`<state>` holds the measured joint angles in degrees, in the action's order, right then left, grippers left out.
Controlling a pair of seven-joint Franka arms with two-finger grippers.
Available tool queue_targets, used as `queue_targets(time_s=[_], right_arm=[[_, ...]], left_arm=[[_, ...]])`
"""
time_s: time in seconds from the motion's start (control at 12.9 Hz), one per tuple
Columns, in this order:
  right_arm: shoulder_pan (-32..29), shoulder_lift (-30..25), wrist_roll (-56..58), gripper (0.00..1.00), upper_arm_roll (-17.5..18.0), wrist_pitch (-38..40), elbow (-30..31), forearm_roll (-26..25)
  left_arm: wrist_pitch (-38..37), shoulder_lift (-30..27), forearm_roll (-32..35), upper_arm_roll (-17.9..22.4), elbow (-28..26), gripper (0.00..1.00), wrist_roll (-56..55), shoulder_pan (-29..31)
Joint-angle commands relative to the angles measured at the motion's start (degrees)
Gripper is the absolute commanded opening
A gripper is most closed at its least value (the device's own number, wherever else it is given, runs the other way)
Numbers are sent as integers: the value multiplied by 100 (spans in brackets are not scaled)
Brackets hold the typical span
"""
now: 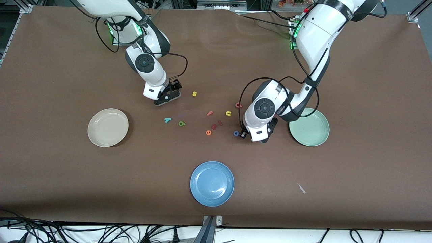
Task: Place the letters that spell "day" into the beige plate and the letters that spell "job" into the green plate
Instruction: 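Grasp the yellow a with the right gripper, cyan j with the left, then release the yellow a onto the beige plate, cyan j onto the green plate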
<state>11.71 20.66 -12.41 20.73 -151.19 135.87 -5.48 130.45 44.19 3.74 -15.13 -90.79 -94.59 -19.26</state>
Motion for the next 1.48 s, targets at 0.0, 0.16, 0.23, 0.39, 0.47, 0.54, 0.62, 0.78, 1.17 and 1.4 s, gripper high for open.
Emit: queue_targets(time_s=[0.0, 0.16, 0.23, 0.39, 0.47, 0.54, 0.62, 0.78, 1.17, 1.4], right_arm=[[-2, 78, 55, 92, -34, -77, -52, -120], [-2, 78, 63, 77, -34, -77, -52, -146], [-2, 104, 63, 72, -34, -77, -52, -146], [-2, 131, 55, 67, -34, -77, -52, -242], [7, 148, 55, 64, -34, -77, -52, -251], [-2, 166, 55, 61, -43, -77, -52, -260], [7, 175, 55, 58, -43, -77, -52, -269], [7, 175, 55, 45, -43, -77, -52, -287], [33, 175, 37, 19, -43, -129, -52, -295], [24, 175, 37, 17, -43, -121, -52, -295]], left_arm=[[-37, 72, 197, 10, 97, 37, -200, -42], [-11, 142, 206, 11, 97, 37, -200, -42], [-11, 169, 215, 19, 97, 31, -200, -42], [-11, 186, 206, 19, 105, 31, -200, -34], [-11, 186, 206, 19, 114, 31, -200, -34], [-11, 204, 215, 19, 106, 31, -200, -34], [41, 265, 215, 19, 114, 31, -192, -42], [95, 266, 206, 19, 132, 16, -183, -8], [51, 187, 215, 28, 167, 0, -139, 2], [-351, -76, 224, 37, 176, 0, -130, 1]])
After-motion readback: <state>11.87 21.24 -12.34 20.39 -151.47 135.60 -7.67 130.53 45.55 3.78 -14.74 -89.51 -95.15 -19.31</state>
